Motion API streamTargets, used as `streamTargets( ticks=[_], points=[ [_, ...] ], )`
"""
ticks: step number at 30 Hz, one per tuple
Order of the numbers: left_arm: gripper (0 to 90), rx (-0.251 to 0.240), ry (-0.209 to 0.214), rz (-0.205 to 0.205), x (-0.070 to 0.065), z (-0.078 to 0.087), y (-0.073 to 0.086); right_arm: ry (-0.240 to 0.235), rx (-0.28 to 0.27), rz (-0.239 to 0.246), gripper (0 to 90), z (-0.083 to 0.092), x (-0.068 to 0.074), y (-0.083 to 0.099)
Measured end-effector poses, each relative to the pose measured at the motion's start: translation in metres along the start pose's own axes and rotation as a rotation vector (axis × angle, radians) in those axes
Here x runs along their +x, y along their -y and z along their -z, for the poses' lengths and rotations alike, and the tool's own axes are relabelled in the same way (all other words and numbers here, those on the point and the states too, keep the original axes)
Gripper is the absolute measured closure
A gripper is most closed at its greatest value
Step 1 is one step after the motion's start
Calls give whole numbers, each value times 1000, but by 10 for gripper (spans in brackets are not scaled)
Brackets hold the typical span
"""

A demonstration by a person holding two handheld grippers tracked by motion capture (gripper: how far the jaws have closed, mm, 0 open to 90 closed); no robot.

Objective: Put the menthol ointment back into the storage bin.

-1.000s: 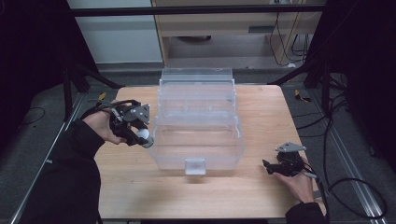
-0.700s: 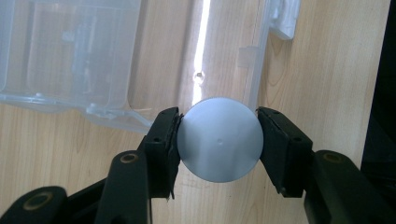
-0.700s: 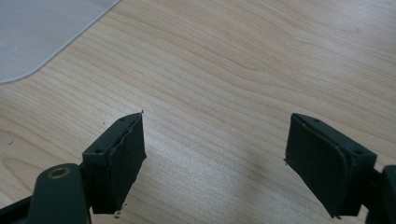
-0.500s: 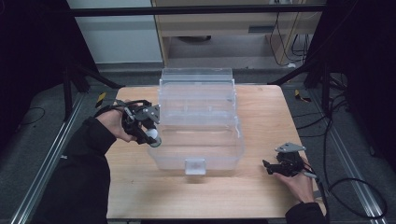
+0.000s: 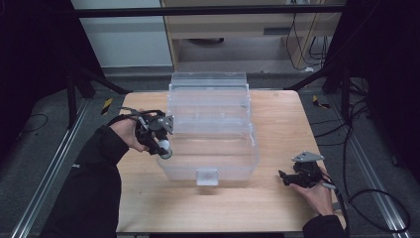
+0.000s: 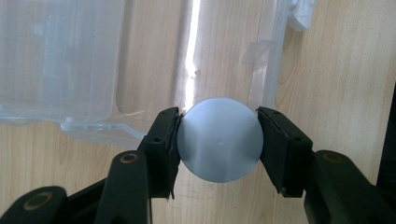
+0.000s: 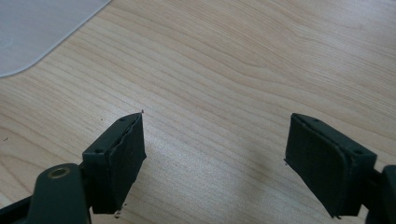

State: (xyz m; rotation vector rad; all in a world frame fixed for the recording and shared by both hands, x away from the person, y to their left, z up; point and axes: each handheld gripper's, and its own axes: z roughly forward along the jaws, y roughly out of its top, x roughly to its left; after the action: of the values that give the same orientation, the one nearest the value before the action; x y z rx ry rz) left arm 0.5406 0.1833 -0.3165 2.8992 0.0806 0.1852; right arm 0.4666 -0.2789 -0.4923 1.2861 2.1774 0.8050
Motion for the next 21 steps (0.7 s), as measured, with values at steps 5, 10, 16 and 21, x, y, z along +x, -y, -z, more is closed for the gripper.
streamTargets(
  ticks=[5,10,16,21],
  points=[
    [502,7,9,-3,1,-7,0,1,3,3,198,0,0,0],
    [502,8,19,1,2,-14,3,0,5,4,198,0,0,1],
    [502,16,26,4,3,-21,5,4,9,8,198,-1,0,1],
    [502,22,35,6,4,-26,5,5,9,9,198,-1,0,1]
  ],
)
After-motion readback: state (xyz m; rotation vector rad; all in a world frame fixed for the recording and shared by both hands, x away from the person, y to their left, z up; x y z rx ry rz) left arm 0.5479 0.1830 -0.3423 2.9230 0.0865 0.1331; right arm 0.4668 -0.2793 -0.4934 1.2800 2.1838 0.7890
